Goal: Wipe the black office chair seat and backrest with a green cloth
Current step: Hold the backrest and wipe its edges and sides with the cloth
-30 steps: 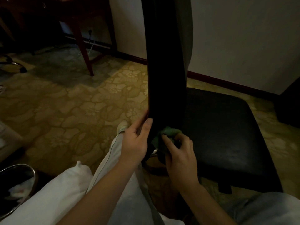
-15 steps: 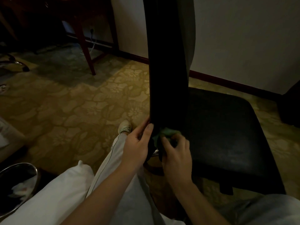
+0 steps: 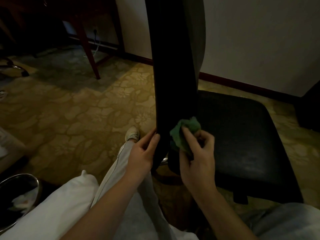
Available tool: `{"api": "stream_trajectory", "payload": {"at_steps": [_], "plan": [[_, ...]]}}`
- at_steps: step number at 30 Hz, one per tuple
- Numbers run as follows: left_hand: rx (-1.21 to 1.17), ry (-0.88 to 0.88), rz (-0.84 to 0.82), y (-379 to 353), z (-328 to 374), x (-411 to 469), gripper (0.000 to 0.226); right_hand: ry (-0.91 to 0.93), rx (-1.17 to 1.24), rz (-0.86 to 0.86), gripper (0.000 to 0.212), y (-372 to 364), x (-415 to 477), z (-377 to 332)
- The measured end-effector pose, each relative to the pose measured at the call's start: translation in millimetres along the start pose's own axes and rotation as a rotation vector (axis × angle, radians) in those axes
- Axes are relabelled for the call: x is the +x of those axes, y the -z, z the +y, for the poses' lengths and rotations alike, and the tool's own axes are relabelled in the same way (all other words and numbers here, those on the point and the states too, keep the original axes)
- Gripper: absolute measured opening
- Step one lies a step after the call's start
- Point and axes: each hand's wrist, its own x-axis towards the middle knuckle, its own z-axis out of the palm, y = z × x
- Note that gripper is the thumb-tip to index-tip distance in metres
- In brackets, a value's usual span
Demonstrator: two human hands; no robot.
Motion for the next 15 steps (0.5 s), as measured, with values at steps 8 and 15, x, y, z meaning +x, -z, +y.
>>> {"api": "stream_trajectory", "payload": {"at_steps": [8,15], "plan": [[0.023,0.039,0.011,-1,-2,-1,0.030,0.019,-0.297,-0.113,0.052,-33,-13,4],[0.030,0.041,0.007,0,-5,1,0.031,-0.186,-0.341,-0.416,0.068,-43,-60,51]]}}
